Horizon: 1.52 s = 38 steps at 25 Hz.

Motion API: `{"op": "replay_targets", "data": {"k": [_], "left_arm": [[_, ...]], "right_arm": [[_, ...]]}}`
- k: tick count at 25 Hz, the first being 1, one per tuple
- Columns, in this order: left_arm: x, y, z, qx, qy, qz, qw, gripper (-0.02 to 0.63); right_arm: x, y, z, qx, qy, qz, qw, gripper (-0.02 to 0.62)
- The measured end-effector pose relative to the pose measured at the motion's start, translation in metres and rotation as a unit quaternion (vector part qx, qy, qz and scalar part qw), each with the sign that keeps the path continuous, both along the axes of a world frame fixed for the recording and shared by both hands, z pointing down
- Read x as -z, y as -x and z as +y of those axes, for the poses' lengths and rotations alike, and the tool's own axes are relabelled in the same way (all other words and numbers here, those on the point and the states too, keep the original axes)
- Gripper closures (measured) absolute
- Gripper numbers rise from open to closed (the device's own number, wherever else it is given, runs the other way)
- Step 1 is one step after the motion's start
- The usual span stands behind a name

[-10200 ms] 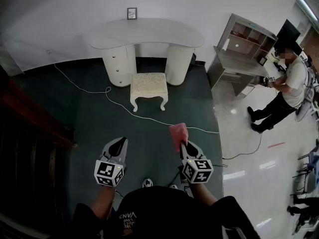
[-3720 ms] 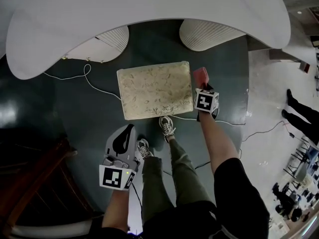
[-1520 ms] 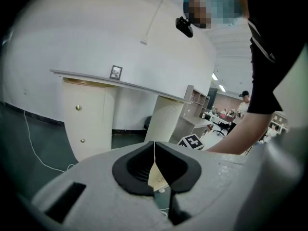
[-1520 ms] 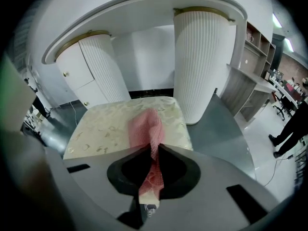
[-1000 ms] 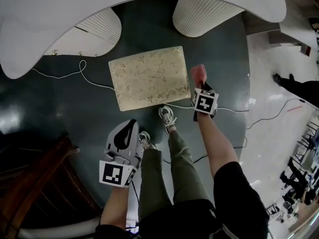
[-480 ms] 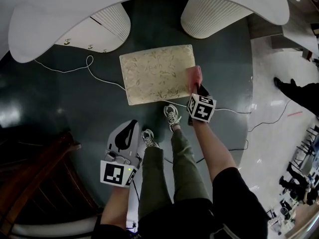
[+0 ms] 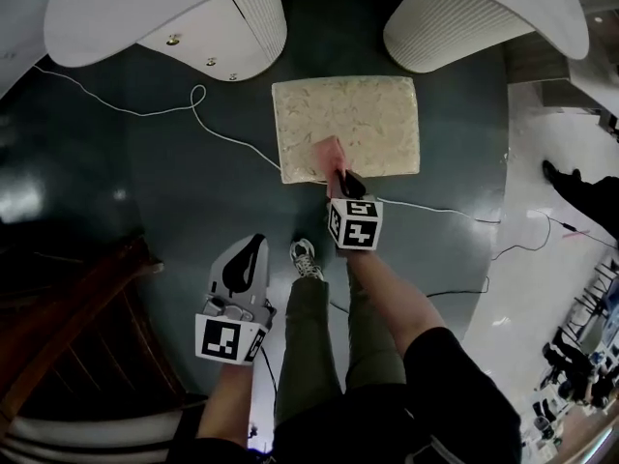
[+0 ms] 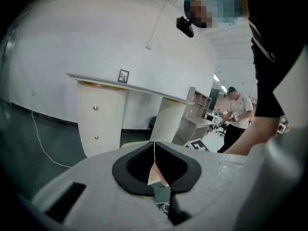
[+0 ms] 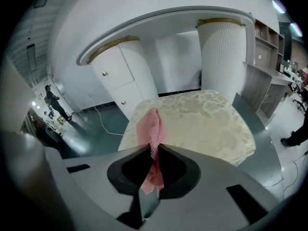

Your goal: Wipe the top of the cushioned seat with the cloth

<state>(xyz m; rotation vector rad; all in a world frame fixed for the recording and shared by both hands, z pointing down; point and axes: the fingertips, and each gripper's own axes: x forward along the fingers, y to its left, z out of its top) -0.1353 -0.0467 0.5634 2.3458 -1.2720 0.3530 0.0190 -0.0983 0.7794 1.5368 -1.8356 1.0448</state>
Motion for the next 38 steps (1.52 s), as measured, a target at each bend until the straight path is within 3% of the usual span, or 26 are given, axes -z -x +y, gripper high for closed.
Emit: {"op": "replay_targets", "data": {"k": [9,16,23,30,38], "left_arm": [[-0.011,0.051,0.025,0.023,0.007,-0.007,0.9997,0.586],[-0.017,0.070,0.033,0.026,0.013,-0.012,0.9995,0.586],[-0.014,0.046,0.019,0.001,0.008,-0.008,0.9999,0.586],[-0.019,-0.011,0.002,-0.042,0.013,0.000,0.9991,0.586],[-0.021,-0.090,-0.028,-0.087,0.016,0.005,0.9961,0.586]], "right_arm": [[-0.018,0.113,0.009,0.087,0.000,-0.010,0.996,0.560],[-0.031,0.114,0.006,0.083,0.011,0.016,0.996,0.560],[-0.031,0.044,0.006,0.039,0.022,0.043,0.998,0.560],[-0.032,-0.082,0.010,-0.047,0.036,0.077,0.995,0.560],[-0.029,-0.206,0.016,-0.112,0.048,0.107,0.987,0.560]]}}
